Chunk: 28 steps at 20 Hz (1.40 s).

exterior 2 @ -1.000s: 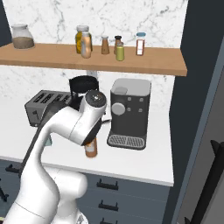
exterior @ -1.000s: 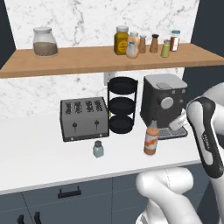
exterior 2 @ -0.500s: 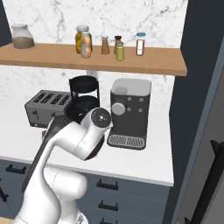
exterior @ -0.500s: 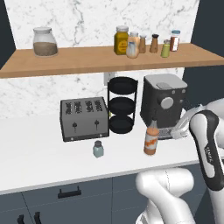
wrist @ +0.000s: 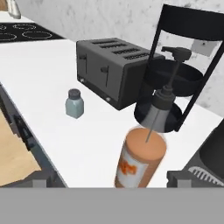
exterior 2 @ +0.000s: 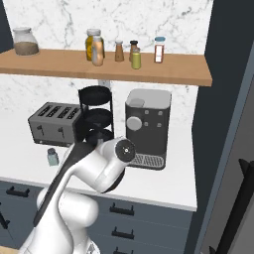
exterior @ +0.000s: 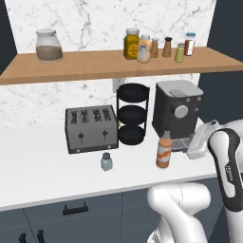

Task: Put the shaker and condiment bottle from the counter next to their counterparts in the cabinet.

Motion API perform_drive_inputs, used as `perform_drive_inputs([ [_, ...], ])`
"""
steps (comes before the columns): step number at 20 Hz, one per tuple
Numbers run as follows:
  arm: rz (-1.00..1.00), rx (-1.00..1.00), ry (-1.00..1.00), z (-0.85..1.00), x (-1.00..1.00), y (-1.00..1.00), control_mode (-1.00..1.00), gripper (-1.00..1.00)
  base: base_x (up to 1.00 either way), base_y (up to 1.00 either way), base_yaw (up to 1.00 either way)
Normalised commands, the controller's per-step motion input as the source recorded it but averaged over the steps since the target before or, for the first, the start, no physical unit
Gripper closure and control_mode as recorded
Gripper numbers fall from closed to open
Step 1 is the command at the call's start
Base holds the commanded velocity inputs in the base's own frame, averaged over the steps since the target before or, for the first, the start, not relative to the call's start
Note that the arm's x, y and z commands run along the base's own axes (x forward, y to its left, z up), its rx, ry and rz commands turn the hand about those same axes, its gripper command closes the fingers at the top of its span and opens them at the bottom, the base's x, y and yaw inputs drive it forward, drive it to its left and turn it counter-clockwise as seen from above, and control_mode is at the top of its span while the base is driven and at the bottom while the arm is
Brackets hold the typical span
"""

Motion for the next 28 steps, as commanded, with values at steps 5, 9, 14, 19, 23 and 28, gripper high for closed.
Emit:
perform_drive_inputs([
  [5,0.00,0.01,-0.10,0.00,0.10,-0.04,-1.00,-1.00,0.00,0.00,0.00],
  [9,0.01,0.02,-0.01,0.00,0.28,0.00,-1.00,-1.00,0.00,0.00,0.00],
  [14,0.01,0.12,0.01,-0.01,0.43,-0.01,-1.00,-1.00,0.00,0.00,0.00],
  [19,0.00,0.12,0.00,-0.03,0.19,-0.03,-1.00,-1.00,0.00,0.00,0.00],
  [23,0.00,0.07,0.00,-0.04,0.08,0.00,-1.00,-1.00,0.00,0.00,0.00],
  [28,0.00,0.04,0.01,-0.16,0.16,0.00,-1.00,-1.00,0.00,0.00,0.00],
])
